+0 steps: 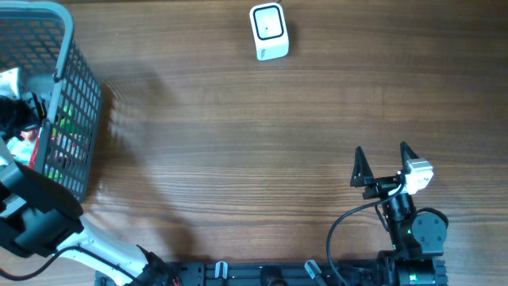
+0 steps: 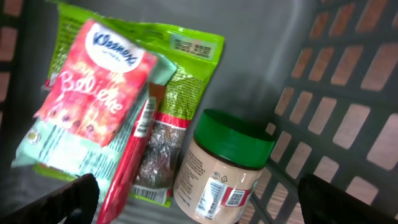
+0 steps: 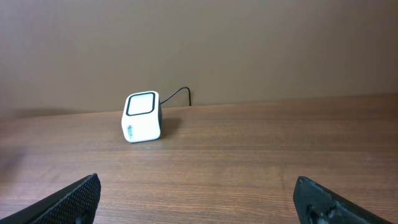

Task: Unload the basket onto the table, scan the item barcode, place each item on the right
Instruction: 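Lower the left gripper and grasp the green-lidded jar, then lift the jar out and carry it toward the white scanner, then set the jar down on the table and release it, then reach the left gripper into the basket and grasp the green snack packet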

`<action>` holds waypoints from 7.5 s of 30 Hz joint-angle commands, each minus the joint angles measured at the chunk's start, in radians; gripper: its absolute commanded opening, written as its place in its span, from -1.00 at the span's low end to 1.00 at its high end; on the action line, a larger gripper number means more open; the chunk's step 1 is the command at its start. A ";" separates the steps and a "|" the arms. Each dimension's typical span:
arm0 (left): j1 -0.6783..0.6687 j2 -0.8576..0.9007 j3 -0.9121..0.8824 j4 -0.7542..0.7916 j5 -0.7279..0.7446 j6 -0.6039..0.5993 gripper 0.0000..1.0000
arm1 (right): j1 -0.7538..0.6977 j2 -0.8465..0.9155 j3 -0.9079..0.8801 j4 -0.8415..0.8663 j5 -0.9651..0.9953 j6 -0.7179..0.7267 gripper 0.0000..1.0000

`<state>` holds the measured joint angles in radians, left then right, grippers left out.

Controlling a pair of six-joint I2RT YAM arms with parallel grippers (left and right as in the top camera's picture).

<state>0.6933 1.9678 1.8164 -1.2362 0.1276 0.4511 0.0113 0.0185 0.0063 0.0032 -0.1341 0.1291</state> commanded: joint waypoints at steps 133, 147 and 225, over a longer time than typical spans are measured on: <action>-1.354 0.074 -0.173 0.412 -0.110 -0.912 1.00 | -0.003 -0.005 -0.001 0.004 0.005 -0.010 0.98; -0.822 -0.161 0.385 0.083 -0.384 -0.742 1.00 | -0.003 -0.005 -0.001 0.004 0.005 -0.010 0.99; 0.070 0.383 0.266 -0.027 -0.113 -0.129 0.17 | -0.003 -0.005 -0.001 0.004 0.005 -0.010 0.99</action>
<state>0.7624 2.3318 2.0830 -1.2671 -0.0086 0.3542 0.0113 0.0185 0.0059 0.0032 -0.1341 0.1291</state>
